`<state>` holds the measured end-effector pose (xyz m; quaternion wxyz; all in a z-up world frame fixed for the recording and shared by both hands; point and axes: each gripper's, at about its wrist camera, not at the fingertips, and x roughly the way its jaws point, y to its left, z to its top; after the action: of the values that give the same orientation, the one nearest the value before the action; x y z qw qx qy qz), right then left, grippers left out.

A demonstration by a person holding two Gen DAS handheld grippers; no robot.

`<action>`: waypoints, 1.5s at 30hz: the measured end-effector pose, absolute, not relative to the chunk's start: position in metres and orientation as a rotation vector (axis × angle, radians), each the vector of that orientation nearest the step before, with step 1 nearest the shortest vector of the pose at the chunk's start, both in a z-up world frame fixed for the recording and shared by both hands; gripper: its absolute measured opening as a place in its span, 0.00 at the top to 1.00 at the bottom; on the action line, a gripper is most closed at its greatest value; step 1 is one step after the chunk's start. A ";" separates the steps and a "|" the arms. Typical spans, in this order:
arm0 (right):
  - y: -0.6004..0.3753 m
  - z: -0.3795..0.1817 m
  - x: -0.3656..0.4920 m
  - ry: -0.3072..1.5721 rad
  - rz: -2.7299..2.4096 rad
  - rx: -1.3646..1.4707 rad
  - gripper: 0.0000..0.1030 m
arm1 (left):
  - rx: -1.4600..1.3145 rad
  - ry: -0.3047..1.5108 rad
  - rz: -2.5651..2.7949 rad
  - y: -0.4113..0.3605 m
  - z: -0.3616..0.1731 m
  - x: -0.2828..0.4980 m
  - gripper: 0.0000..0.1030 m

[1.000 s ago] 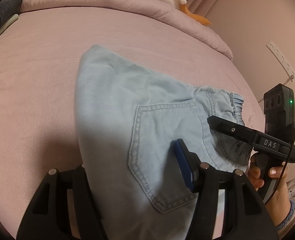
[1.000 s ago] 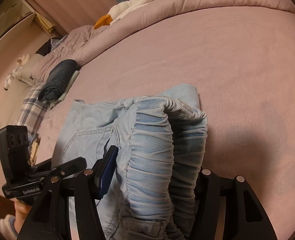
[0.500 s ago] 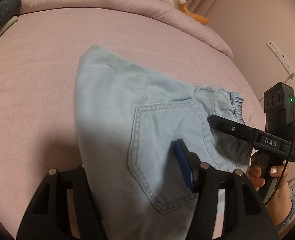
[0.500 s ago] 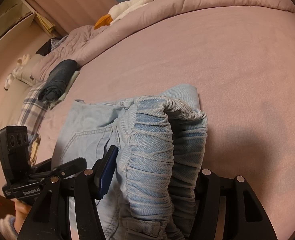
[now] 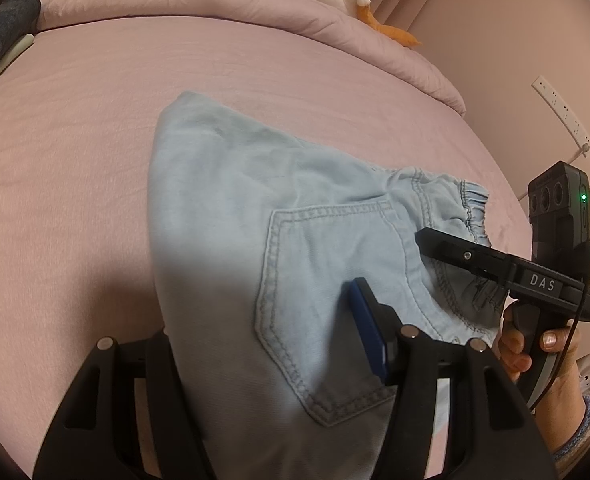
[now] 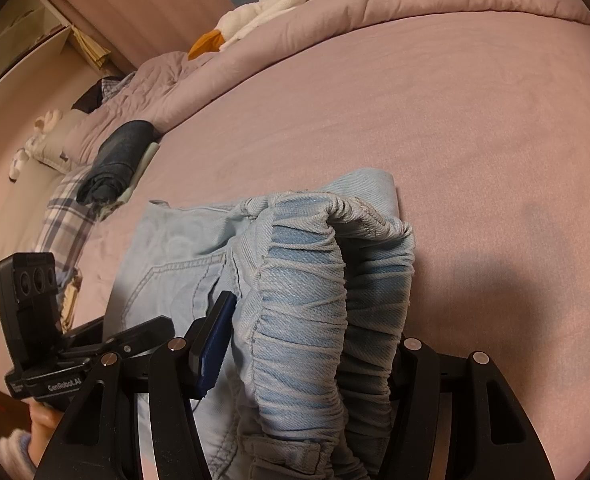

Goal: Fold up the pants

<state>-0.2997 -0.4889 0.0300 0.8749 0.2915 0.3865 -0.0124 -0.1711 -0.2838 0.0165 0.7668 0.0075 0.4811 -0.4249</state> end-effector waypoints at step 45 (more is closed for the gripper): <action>-0.391 0.114 -0.232 0.557 -0.034 0.212 0.61 | 0.009 0.848 -0.715 -0.239 0.086 -0.128 0.74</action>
<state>-0.2324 -0.3910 0.1142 0.9558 0.1043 0.2742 -0.0169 -0.1277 -0.2394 0.0859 0.8502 0.0041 0.4025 -0.3393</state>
